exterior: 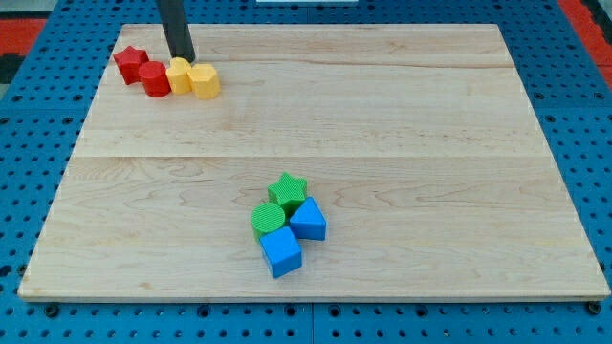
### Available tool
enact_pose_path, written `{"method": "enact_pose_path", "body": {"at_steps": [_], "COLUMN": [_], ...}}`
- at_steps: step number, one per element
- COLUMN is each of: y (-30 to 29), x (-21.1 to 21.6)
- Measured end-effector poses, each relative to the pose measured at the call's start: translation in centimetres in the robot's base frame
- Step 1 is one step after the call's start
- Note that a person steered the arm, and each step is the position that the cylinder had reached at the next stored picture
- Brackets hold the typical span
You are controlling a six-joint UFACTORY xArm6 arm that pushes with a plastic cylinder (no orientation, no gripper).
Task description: Slightly push the red star into the red circle and yellow heart
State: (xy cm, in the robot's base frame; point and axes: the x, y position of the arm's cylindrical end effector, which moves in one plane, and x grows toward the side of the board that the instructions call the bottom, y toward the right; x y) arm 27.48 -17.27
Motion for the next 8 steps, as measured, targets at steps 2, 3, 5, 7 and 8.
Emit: {"method": "enact_pose_path", "body": {"at_steps": [2, 3, 5, 7, 8], "y": [11.5, 13.3, 3.3, -12.0, -12.5], "x": [4.6, 9.5, 10.2, 5.1, 2.1]}}
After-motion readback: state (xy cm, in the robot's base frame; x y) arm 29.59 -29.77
